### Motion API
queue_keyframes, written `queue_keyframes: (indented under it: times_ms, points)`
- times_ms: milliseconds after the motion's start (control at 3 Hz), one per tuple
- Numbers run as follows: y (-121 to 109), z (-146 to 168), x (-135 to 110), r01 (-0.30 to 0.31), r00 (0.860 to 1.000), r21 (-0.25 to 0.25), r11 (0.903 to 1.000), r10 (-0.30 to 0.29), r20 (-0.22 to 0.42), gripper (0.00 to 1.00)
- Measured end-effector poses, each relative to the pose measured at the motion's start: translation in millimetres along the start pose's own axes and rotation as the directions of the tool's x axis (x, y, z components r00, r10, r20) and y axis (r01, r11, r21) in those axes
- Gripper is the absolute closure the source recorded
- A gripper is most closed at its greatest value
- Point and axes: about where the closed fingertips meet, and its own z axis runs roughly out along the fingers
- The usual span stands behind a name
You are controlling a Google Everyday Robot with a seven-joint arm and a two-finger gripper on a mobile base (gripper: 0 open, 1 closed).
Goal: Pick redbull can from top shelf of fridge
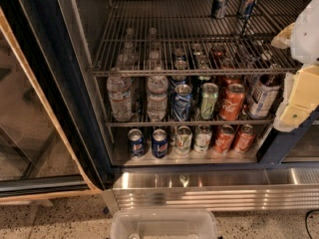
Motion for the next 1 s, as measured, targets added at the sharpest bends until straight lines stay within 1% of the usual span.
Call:
queue_keyframes:
  times_ms: [333,667,1000]
  points:
    - [0,0,0,0.000,1.000,0.000,1.0000,0.000,0.000,0.00]
    - [-5,8,-1,-0.011,0.998,0.013,0.9999,0.011,0.060,0.00]
    - [-24,35,-5,-0.043,0.981,0.025,0.9988,0.037,0.191,0.00]
